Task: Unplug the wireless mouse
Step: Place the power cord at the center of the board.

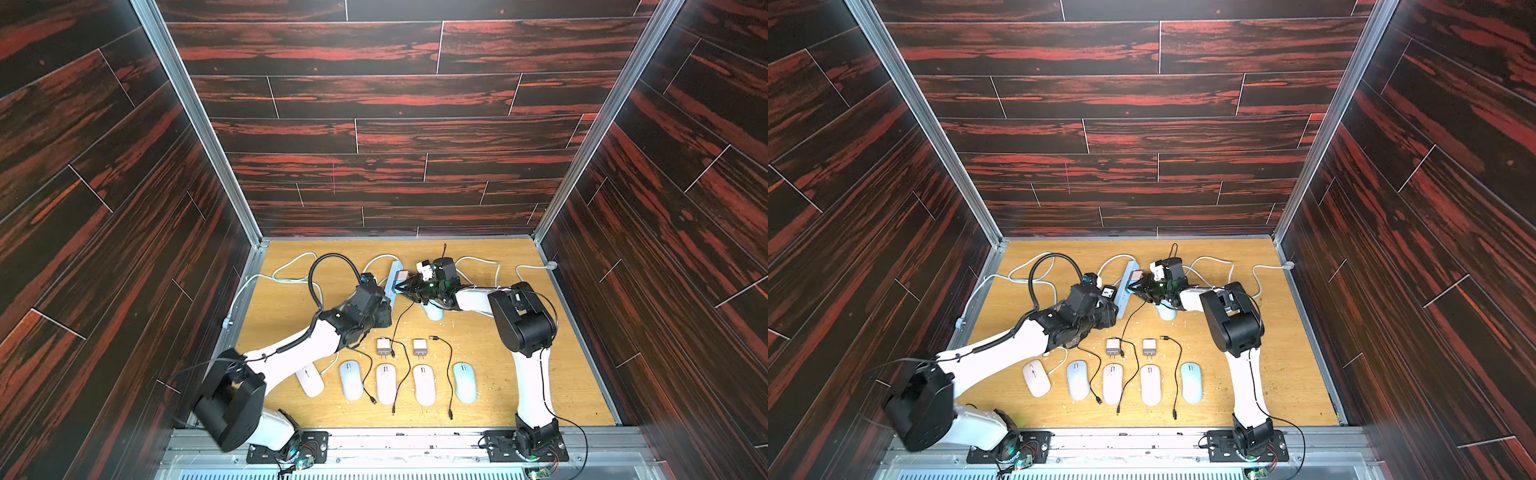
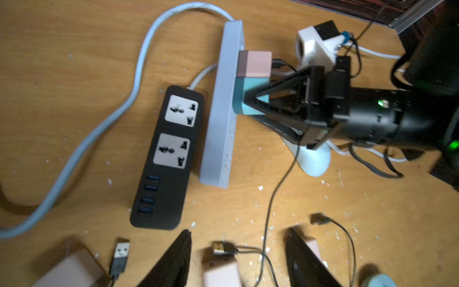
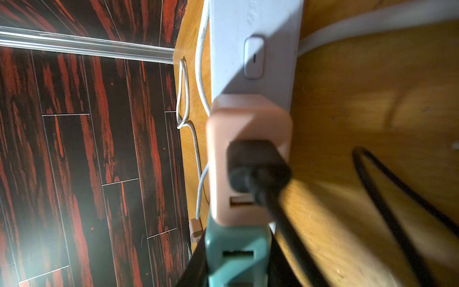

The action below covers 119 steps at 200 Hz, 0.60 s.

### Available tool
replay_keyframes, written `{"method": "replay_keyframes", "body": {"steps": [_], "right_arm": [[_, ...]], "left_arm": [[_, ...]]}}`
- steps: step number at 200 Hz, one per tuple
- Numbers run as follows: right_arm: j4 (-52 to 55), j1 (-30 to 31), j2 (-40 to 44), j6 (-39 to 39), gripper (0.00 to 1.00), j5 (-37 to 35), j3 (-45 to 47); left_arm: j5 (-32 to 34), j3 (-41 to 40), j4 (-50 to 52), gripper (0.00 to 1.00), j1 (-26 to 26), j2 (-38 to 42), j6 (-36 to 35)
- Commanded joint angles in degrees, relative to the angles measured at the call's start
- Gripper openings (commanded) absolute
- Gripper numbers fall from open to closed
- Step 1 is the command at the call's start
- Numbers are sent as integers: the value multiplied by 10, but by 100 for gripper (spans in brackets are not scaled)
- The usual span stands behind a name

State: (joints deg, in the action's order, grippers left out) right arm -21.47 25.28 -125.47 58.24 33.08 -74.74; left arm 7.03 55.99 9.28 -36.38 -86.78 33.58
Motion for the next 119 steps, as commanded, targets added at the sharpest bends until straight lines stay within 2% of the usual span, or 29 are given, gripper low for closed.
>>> {"method": "replay_keyframes", "body": {"steps": [1,71,119], "right_arm": [[22,-4,15,-22,12,10,-11],[38,-22,35,-41,10,22,16],[39,-24,39,-44,10,27,22]], "left_arm": [[-39,45,27,60,27,-54,-21],[-131,140,20,60,38,-191,-17],[-98,158,33,62,40,-228,-16]]}}
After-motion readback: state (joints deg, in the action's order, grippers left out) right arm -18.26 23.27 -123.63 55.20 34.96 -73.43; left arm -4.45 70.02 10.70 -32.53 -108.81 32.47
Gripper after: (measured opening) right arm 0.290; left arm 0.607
